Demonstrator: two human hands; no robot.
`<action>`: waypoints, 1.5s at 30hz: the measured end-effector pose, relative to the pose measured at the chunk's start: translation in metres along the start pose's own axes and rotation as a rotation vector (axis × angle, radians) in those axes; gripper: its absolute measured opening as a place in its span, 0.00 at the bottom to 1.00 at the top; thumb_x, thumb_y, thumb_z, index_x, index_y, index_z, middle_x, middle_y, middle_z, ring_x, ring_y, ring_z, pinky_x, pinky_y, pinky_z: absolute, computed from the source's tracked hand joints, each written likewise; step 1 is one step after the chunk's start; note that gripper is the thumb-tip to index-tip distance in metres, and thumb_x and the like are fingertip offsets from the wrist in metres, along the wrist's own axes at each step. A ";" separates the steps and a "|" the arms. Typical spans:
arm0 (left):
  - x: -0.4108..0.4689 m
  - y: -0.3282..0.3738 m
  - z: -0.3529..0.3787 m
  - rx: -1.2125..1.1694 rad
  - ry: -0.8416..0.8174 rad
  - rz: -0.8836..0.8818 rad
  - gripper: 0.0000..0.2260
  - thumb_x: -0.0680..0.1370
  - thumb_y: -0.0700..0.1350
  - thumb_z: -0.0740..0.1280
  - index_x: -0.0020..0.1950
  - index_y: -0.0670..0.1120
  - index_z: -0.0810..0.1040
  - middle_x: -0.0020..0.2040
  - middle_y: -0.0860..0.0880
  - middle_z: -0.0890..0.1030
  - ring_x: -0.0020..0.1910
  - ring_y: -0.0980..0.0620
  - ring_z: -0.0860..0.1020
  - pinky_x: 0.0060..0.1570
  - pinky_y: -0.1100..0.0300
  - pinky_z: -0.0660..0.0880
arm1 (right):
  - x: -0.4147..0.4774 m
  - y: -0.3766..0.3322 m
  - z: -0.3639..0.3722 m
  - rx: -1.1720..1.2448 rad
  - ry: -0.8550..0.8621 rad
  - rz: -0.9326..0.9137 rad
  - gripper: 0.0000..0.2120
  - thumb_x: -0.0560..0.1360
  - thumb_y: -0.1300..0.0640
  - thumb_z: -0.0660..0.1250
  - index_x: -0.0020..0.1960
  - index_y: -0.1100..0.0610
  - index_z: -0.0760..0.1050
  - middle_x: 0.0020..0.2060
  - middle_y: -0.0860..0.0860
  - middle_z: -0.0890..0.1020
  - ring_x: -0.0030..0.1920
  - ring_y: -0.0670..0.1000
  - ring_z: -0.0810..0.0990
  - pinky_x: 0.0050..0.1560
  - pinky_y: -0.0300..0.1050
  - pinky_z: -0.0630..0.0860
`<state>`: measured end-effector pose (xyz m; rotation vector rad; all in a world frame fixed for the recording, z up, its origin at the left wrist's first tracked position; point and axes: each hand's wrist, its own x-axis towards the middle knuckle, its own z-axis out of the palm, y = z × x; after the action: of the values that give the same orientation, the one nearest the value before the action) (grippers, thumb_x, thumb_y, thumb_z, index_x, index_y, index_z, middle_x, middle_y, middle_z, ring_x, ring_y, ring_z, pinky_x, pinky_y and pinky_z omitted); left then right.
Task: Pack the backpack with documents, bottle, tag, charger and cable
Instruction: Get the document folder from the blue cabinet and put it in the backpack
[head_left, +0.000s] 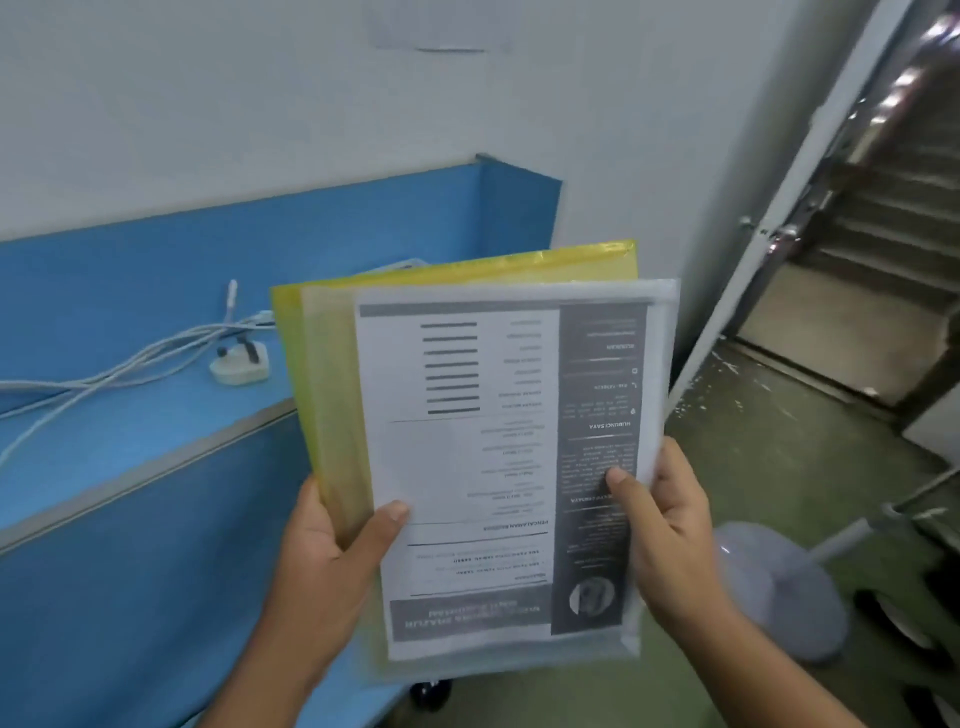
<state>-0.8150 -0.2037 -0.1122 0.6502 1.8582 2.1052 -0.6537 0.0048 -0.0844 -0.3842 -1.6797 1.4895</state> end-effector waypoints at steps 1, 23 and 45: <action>0.004 -0.002 0.014 -0.001 -0.051 0.002 0.17 0.69 0.50 0.76 0.52 0.70 0.79 0.55 0.57 0.87 0.52 0.56 0.86 0.44 0.66 0.81 | -0.003 -0.004 -0.015 -0.014 0.043 -0.004 0.11 0.77 0.53 0.66 0.59 0.45 0.79 0.54 0.51 0.85 0.54 0.52 0.84 0.52 0.44 0.82; -0.152 0.000 0.418 -0.060 -1.071 -0.027 0.24 0.65 0.62 0.80 0.59 0.63 0.79 0.59 0.53 0.86 0.56 0.51 0.86 0.52 0.51 0.83 | -0.256 -0.108 -0.353 -0.156 0.975 0.045 0.08 0.79 0.50 0.65 0.57 0.46 0.78 0.53 0.51 0.86 0.53 0.56 0.86 0.47 0.50 0.85; -0.377 -0.021 0.611 -0.285 -2.484 -0.510 0.25 0.67 0.42 0.81 0.62 0.54 0.80 0.61 0.43 0.85 0.57 0.40 0.85 0.48 0.47 0.84 | -0.410 -0.164 -0.261 -0.607 2.053 0.134 0.10 0.79 0.48 0.67 0.60 0.45 0.78 0.56 0.48 0.85 0.57 0.51 0.85 0.53 0.48 0.83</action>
<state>-0.1911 0.1518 -0.1426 1.2967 0.0662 0.0987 -0.1648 -0.1501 -0.1024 -1.5934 -0.2392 0.0258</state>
